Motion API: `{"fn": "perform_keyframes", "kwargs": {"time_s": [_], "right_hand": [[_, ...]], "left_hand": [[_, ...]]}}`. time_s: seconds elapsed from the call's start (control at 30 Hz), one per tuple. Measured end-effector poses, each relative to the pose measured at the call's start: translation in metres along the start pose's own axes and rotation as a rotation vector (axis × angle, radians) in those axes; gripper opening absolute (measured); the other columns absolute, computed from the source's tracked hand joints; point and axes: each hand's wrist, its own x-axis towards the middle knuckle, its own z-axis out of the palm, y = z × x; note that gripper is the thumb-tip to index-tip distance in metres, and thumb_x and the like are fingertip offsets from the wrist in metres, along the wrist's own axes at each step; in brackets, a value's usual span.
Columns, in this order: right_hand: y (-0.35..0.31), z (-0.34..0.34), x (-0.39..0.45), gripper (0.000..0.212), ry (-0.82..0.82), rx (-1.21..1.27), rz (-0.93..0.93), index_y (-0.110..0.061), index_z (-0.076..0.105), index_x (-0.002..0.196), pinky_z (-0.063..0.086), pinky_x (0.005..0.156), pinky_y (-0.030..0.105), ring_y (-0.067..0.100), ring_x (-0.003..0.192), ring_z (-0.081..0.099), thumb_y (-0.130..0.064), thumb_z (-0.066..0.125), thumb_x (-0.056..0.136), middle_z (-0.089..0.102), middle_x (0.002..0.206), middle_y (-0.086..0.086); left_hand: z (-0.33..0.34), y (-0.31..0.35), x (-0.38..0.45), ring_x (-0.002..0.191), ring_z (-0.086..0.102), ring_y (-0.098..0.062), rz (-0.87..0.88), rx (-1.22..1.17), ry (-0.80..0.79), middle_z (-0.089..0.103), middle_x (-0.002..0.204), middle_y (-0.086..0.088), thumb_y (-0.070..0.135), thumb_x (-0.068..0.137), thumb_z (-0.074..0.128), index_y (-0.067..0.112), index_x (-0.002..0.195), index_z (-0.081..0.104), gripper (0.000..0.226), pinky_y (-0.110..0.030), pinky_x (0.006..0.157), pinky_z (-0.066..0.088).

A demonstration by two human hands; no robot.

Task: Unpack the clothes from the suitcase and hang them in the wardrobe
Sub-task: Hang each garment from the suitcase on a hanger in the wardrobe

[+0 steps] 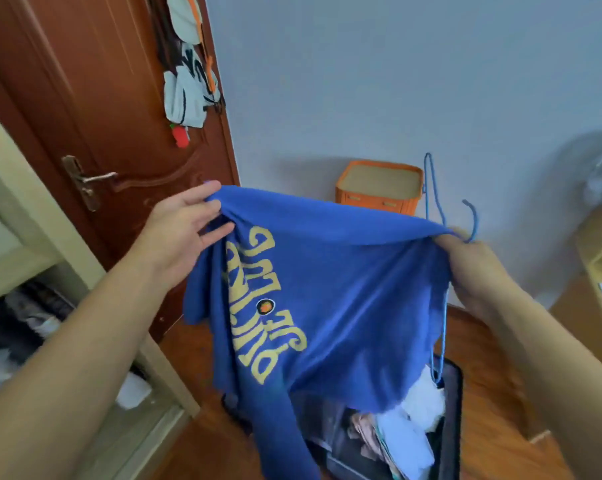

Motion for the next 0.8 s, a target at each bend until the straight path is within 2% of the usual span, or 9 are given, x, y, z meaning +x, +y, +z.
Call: {"fn": "perform_keyframes", "kwargs": {"time_s": [0.03,0.1,0.23,0.33,0.47,0.57,0.63,0.7,0.8], "right_hand": [[-0.017,-0.002,-0.002,0.02,-0.037,0.118,-0.014,-0.014,0.073,0.105,0.053,0.088,0.037,0.024,0.101,0.07,-0.019,0.056,0.096,0.075,0.106,0.009],[-0.043,0.004,-0.011,0.024,-0.085,0.216,-0.008,-0.01,0.069,0.113,0.053,0.085,0.036,0.024,0.103,0.07,-0.017,0.056,0.095,0.074,0.111,0.01],[-0.072,0.02,-0.027,0.016,-0.222,0.229,0.039,-0.012,0.069,0.095,0.055,0.072,0.034,0.021,0.082,0.069,-0.01,0.054,0.095,0.073,0.093,0.009],[-0.079,0.034,-0.03,0.019,-0.331,0.183,0.093,-0.008,0.065,0.102,0.058,0.058,0.033,0.024,0.077,0.067,-0.005,0.048,0.097,0.067,0.094,0.015],[-0.089,0.051,-0.018,0.016,-0.358,0.116,0.207,-0.006,0.058,0.106,0.062,0.059,0.042,0.029,0.075,0.067,-0.003,0.043,0.1,0.063,0.092,0.02],[-0.097,0.055,-0.008,0.01,-0.348,0.124,0.292,-0.003,0.053,0.104,0.061,0.065,0.049,0.029,0.077,0.066,-0.002,0.043,0.102,0.06,0.087,0.018],[-0.107,0.048,-0.002,0.008,-0.336,0.122,0.28,-0.001,0.053,0.104,0.06,0.068,0.05,0.03,0.078,0.067,-0.002,0.045,0.101,0.061,0.088,0.018],[-0.118,0.034,0.007,0.01,-0.301,0.083,0.21,-0.002,0.055,0.098,0.061,0.066,0.049,0.03,0.076,0.066,-0.001,0.046,0.1,0.062,0.085,0.018],[-0.12,0.003,0.028,0.017,-0.142,-0.195,0.093,-0.006,0.062,0.089,0.06,0.053,0.036,0.024,0.063,0.061,-0.003,0.048,0.097,0.061,0.078,0.016]], "left_hand": [[-0.002,-0.008,-0.003,0.13,0.059,-0.028,-0.021,0.015,0.02,0.063,0.136,-0.011,-0.002,0.098,0.056,0.006,0.139,0.057,0.042,-0.04,0.092,0.057],[-0.002,-0.025,-0.013,0.127,0.06,-0.024,-0.069,0.049,0.054,0.06,0.139,-0.009,0.0,0.098,0.056,0.006,0.144,0.053,0.046,-0.038,0.092,0.056],[0.007,-0.053,-0.032,0.13,0.053,-0.014,-0.16,0.117,0.056,0.043,0.157,-0.007,0.004,0.098,0.061,0.011,0.157,0.035,0.065,-0.047,0.107,0.049],[0.033,-0.064,-0.06,0.132,0.048,-0.008,-0.194,0.2,-0.079,0.028,0.164,0.002,0.015,0.098,0.065,0.025,0.158,0.031,0.07,-0.048,0.11,0.045],[0.087,-0.079,-0.106,0.106,0.064,0.009,-0.103,0.215,-0.331,0.049,0.146,0.007,0.035,0.079,0.072,0.036,0.147,0.041,0.075,-0.028,0.095,0.053],[0.11,-0.119,-0.12,0.118,0.057,0.011,-0.058,0.385,-0.46,0.057,0.133,0.028,0.026,0.085,0.081,0.048,0.142,0.036,0.076,-0.011,0.091,0.049],[0.109,-0.153,-0.114,0.116,0.06,0.006,-0.049,0.62,-0.39,0.062,0.121,0.029,0.019,0.092,0.073,0.047,0.132,0.047,0.055,-0.01,0.087,0.048],[0.1,-0.177,-0.097,0.104,0.069,-0.015,-0.039,0.798,-0.225,0.07,0.101,0.015,0.016,0.097,0.062,0.035,0.109,0.062,0.022,-0.026,0.079,0.051],[0.078,-0.169,-0.066,0.085,0.067,-0.027,0.016,0.834,0.027,0.066,0.08,0.003,0.015,0.102,0.057,0.018,0.087,0.065,0.017,-0.03,0.066,0.041]]}}
